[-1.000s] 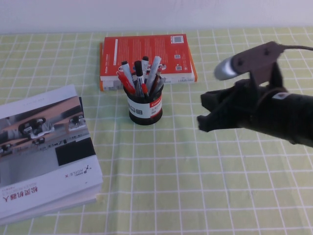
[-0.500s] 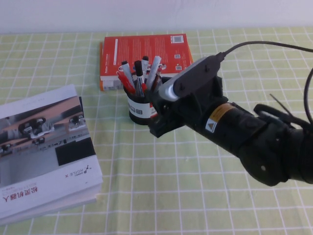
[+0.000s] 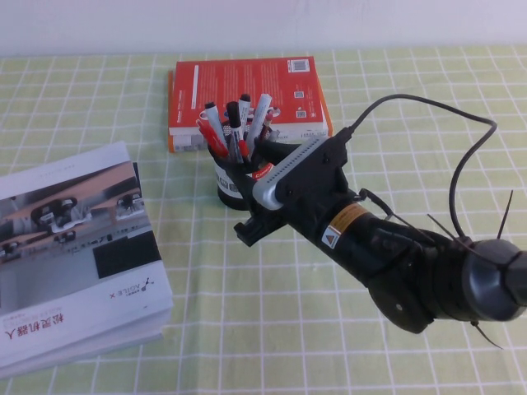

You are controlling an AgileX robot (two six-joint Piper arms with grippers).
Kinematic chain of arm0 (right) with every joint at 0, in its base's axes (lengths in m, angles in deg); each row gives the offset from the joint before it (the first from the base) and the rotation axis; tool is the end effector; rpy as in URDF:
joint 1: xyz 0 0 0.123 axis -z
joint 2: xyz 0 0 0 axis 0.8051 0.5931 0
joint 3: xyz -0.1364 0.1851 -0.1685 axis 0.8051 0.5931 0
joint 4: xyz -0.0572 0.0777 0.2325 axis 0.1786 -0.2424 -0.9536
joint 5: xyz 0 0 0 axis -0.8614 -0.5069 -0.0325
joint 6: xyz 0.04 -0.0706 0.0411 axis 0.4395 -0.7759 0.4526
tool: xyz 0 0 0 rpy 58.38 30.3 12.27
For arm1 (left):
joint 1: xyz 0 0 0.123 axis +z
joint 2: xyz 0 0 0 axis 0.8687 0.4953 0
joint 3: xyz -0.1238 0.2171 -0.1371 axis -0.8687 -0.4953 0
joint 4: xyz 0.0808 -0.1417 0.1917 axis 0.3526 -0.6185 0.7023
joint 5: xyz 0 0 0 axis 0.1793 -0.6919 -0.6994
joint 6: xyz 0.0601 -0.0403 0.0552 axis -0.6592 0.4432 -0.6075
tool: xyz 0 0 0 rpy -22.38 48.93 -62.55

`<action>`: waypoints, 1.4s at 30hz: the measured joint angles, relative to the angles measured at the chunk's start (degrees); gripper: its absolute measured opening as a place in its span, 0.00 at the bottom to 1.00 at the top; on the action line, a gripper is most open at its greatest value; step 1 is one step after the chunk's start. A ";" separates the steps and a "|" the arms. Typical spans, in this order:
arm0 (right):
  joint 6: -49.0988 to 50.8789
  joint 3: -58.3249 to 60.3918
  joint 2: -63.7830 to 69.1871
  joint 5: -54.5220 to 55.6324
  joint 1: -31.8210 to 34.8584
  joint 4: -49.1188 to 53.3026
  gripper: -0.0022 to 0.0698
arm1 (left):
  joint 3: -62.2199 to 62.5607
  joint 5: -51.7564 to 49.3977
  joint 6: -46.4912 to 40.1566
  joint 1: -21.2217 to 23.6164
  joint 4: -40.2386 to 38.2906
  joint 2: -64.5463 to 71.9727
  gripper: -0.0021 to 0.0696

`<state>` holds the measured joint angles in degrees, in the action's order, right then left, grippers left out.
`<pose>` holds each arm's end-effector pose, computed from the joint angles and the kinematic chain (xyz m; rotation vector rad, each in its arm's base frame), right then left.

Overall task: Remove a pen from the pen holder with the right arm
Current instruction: 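Take a marker out of the pen holder and lay it on the table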

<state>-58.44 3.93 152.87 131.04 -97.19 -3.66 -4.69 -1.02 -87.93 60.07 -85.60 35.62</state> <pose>0.2869 0.2772 0.2040 -0.6920 1.4137 0.5353 0.0520 -0.0041 0.1700 0.0649 1.8778 -0.0184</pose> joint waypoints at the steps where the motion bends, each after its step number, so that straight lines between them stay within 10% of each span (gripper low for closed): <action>1: -0.55 -0.12 0.29 0.85 0.00 -0.67 0.52 | 0.00 0.00 0.00 0.00 0.00 0.00 0.02; 42: -3.62 -9.44 7.91 -1.57 1.20 -3.26 0.39 | 0.00 0.00 0.00 0.00 0.00 0.00 0.02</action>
<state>-62.06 -5.52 160.78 129.47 -95.99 -6.92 -4.69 -1.02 -87.93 60.07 -85.60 35.62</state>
